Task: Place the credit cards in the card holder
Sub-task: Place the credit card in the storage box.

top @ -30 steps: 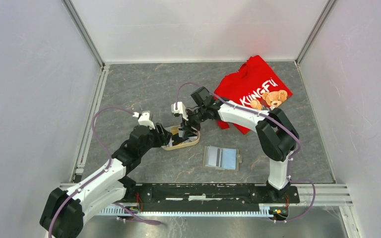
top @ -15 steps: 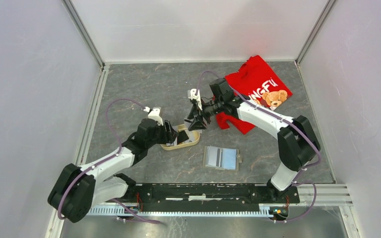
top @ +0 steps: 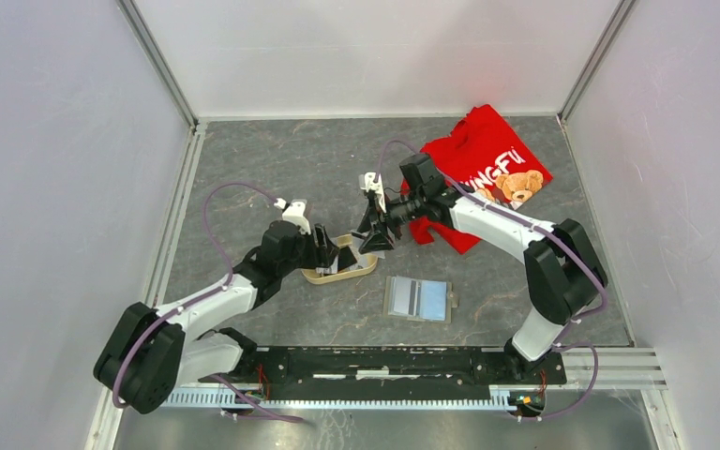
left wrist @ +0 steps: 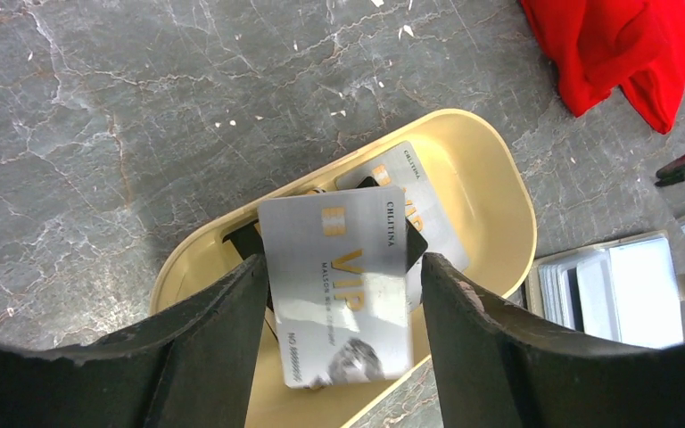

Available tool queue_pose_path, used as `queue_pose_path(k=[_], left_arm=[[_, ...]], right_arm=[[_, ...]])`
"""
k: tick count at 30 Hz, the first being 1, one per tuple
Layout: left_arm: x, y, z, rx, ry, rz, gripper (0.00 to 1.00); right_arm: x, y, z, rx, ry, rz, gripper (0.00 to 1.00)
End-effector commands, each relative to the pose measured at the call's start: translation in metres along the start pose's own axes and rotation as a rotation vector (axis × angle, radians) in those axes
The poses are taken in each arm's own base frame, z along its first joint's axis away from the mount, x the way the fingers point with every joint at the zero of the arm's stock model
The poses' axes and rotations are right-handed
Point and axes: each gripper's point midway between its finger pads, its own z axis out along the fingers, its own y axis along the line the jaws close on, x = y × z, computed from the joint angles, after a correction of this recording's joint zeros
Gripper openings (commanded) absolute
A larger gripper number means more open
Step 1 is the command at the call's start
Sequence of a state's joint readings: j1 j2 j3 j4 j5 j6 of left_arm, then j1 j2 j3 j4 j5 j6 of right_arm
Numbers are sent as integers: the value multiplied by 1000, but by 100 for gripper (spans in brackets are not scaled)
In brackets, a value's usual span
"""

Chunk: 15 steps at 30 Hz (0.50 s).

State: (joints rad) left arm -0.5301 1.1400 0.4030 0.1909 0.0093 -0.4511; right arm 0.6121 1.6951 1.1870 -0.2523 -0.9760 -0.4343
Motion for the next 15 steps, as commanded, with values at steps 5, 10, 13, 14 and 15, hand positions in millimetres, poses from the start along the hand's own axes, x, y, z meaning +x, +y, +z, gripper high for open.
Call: queue_pose_path(k=[5,10,13,14,15], left_arm=[[-41,-20,-18,54,-118,14,85],[-52,-38,-32,130,-140,-67,91],[-56,-65,-42,266,-145,-183,96],[-56,-75,-46,326,-140,-231,96],[-56,-84,-49,377,-132,-283,96]], right_arm=[[-22,12,-14,-6,-91,0,26],[-14,17,-20,18,-69,-51,26],[-5,19,-27,55,-33,-121,26],[-2,21,-29,65,-21,-145,26],[1,22,-32,75,-11,-166,26]])
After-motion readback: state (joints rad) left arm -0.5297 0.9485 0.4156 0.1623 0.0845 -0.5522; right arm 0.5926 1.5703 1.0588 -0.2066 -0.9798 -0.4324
